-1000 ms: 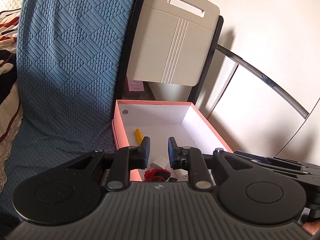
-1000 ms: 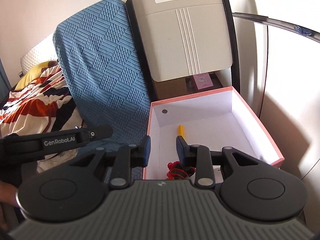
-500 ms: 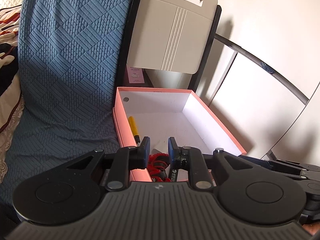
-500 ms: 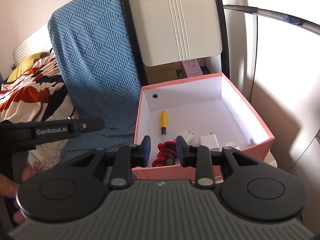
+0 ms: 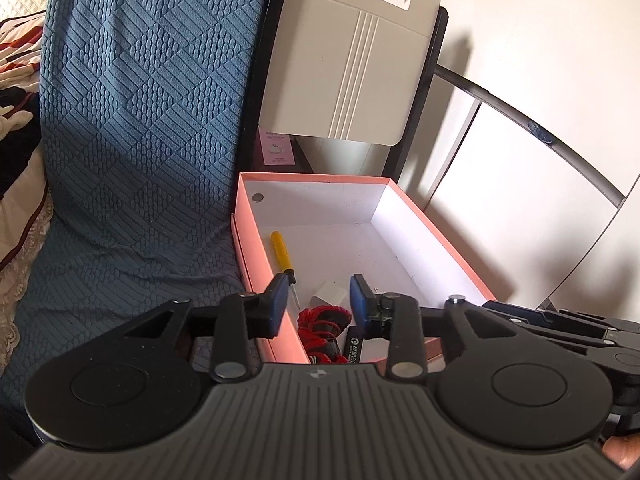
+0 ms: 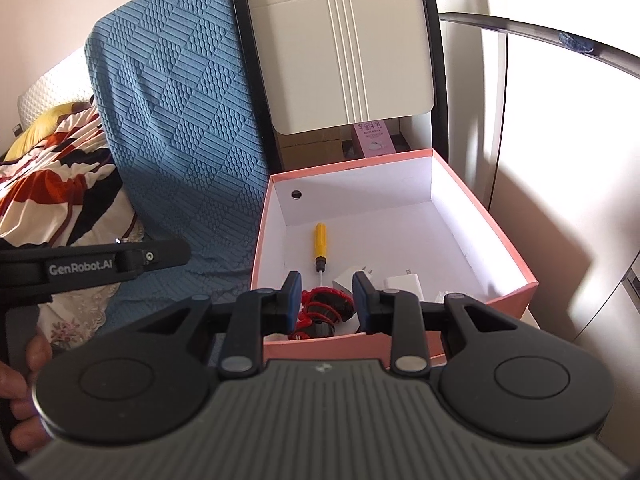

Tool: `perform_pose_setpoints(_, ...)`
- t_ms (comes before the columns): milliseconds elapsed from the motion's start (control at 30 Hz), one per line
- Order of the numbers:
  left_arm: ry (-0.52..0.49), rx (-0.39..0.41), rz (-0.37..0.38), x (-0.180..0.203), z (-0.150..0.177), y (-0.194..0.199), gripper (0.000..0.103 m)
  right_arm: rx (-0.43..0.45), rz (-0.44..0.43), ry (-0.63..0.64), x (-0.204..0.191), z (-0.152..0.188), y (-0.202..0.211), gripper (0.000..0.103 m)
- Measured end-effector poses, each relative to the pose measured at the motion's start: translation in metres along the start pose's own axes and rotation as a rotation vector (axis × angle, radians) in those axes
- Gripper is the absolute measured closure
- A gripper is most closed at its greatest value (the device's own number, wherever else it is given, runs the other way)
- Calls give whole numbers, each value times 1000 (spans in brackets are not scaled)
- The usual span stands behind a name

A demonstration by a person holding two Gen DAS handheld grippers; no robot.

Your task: Organize rigid objects

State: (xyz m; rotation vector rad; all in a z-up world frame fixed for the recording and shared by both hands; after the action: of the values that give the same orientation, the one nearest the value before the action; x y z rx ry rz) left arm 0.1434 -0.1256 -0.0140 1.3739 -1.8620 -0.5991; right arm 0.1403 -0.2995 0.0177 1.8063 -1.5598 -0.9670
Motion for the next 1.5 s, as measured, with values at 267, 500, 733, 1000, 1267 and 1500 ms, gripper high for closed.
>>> perform_pose_setpoints(267, 8, 15, -66, -6, -3, 1, 10, 4, 51, -15, 11, 0, -1, 9)
perform_pose_setpoints(500, -13, 10, -99, -5, -3, -3, 1, 4, 60, -24, 17, -2, -1, 7)
perform_pose_setpoints(733, -10, 6, -103, -5, 0, -3, 0, 2, 65, -15, 17, 0, -3, 7)
perform_pose_setpoints(1000, -10, 7, -116, -8, 1, -1, 0, 5, 76, -8, 15, -1, -3, 6)
perform_pose_setpoints(1267, -8, -16, -111, -7, 4, -2, 0, -2, 81, -3, 16, 0, -5, 6)
perform_pose_setpoints(1500, 6, -9, -126, -10, 4, -1, 0, -13, 86, 3, 15, 2, -6, 6)
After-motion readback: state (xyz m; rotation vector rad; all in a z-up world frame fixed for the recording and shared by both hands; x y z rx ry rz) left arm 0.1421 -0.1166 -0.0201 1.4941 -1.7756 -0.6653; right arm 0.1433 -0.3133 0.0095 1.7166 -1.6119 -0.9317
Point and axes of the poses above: each gripper's, at about its wrist camera, not at the fingertips, and y roughly against the way its jaws point, x to its right, z to its underside, the point moved 5 cm from there along -y, roughly the way its jaws point, and after that the axes turned 8 degrees about -x, right-handed, at the moved point
